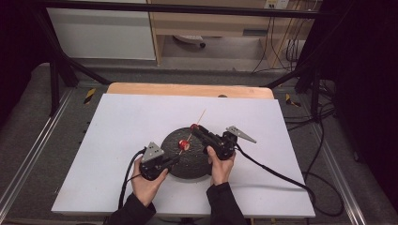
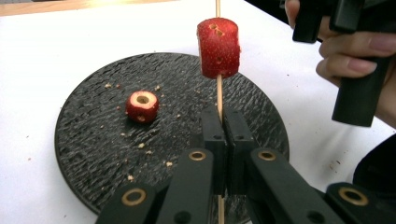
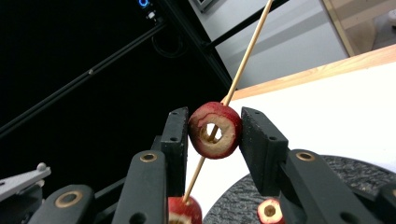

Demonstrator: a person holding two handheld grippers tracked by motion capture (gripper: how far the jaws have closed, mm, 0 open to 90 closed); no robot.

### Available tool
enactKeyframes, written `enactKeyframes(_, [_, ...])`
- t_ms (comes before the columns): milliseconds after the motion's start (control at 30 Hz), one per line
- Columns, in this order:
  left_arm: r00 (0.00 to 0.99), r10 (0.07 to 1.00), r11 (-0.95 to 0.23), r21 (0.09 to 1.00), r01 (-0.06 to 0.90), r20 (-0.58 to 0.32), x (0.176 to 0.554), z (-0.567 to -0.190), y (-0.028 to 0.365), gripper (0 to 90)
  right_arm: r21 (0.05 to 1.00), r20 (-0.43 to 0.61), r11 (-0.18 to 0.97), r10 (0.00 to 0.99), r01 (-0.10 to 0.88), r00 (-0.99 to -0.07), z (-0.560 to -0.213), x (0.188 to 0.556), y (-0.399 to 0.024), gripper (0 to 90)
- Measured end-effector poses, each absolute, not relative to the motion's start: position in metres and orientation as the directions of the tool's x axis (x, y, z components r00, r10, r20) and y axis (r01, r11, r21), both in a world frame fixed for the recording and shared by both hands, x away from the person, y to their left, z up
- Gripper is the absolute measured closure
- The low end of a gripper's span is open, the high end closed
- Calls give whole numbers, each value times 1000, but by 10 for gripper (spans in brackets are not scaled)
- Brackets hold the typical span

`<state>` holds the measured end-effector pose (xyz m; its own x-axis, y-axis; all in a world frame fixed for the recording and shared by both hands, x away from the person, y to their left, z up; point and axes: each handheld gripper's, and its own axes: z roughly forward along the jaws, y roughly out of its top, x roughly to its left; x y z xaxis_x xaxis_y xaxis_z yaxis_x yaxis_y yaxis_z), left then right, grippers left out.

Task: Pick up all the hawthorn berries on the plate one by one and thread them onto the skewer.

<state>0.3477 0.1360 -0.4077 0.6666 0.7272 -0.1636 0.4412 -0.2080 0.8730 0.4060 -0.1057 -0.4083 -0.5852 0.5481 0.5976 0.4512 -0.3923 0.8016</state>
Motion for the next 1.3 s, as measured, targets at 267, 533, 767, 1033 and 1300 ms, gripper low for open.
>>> enactKeyframes(267, [669,725,-209,875,437,-161,352,-405,133,887,807,590,-373,549,458,-592,-412,402,-104,636])
enactKeyframes(533, [675,720,-207,878,432,-162,355,-405,132,887,810,584,-355,550,466,-597,-414,399,-102,635])
enactKeyframes(767, [675,719,-208,877,433,-163,355,-409,138,887,824,562,-323,567,466,-602,-415,399,-103,594])
enactKeyframes(1033, [673,722,-209,877,433,-160,353,-410,151,887,847,519,-270,605,458,-604,-410,401,-107,486])
enactKeyframes(1300, [684,710,-219,872,438,-165,347,-412,167,887,868,437,-132,662,479,-609,-407,402,-118,293])
